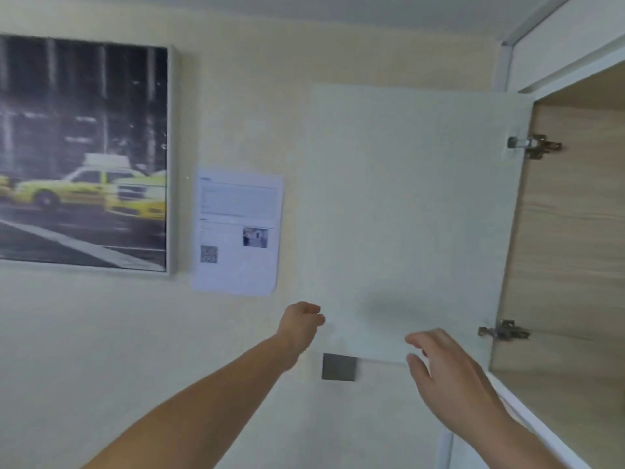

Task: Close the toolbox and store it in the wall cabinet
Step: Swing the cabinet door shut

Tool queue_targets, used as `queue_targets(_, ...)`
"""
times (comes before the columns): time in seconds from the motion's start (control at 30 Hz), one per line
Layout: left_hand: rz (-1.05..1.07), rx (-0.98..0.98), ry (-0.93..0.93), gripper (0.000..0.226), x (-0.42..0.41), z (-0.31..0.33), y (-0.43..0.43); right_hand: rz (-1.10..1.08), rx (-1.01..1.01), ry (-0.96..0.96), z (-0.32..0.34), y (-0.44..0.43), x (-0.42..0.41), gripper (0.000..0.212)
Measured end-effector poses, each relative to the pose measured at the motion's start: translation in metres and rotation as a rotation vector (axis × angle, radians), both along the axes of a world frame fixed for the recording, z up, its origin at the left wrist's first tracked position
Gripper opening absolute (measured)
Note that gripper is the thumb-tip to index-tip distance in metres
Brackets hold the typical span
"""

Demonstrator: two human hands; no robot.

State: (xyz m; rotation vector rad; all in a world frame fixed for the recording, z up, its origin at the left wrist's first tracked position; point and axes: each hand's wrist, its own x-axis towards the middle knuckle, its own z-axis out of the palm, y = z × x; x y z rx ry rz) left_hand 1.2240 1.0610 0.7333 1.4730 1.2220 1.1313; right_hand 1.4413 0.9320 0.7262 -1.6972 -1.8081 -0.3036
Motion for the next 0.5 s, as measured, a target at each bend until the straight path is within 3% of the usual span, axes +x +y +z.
queue_targets(0.2, 0.151, -0.091, -0.026, 0.051, -0.082, -0.008, 0.026, 0.097, -0.015, -0.040, 0.002, 0.005, -0.054, 0.027)
queue_targets(0.33, 0.075, -0.056, -0.006, 0.054, -0.081, -0.019, 0.063, 0.085, -0.043, -0.024, -0.002, 0.025, -0.069, 0.028)
queue_targets(0.5, -0.052, 0.085, 0.022, 0.034, -0.045, -0.014, 0.113, 0.006, -0.083, -0.035, -0.007, 0.064, -0.076, 0.028)
